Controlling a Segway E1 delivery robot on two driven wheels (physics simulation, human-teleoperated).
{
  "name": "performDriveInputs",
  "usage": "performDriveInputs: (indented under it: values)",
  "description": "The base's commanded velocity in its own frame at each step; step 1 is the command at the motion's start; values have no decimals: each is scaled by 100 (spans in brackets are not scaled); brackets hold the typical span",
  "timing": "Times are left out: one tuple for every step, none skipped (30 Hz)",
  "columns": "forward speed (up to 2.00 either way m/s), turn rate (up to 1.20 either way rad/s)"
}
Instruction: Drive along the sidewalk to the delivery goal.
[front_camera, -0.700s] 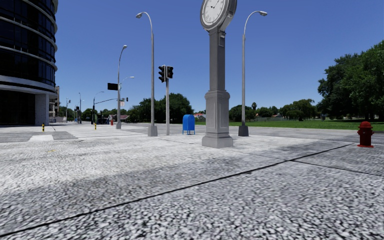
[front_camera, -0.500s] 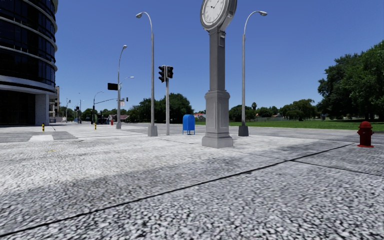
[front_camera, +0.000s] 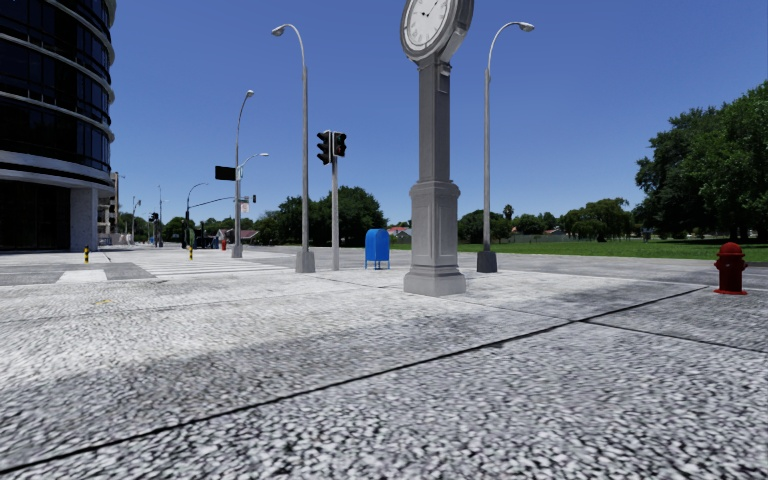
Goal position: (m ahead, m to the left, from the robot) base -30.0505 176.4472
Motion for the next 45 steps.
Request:
performDriveInputs:
  values:
    - [0,0]
    - [0,0]
    - [0,0]
    - [0,0]
    - [0,0]
    - [0,0]
    - [0,0]
    - [0,0]
    - [0,0]
    - [0,2]
    - [0,2]
    - [0,4]
    - [0,4]
    - [0,5]
    - [0,5]
    - [0,6]
    - [0,7]
    - [0,8]
    - [0,8]
    - [0,9]
    - [0,9]
    - [0,10]
    - [0,10]
    - [0,12]
    - [0,14]
    - [0,15]
    - [0,15]
    - [0,15]
    - [0,20]
    - [8,33]
    - [8,33]
    - [22,43]
    - [33,46]
    - [47,46]
    - [47,46]
    - [75,46]
    - [77,46]
    - [77,46]
    - [78,46]
    - [78,46]
    - [80,46]
    - [80,46]
    - [85,46]
    - [86,46]
    - [86,42]
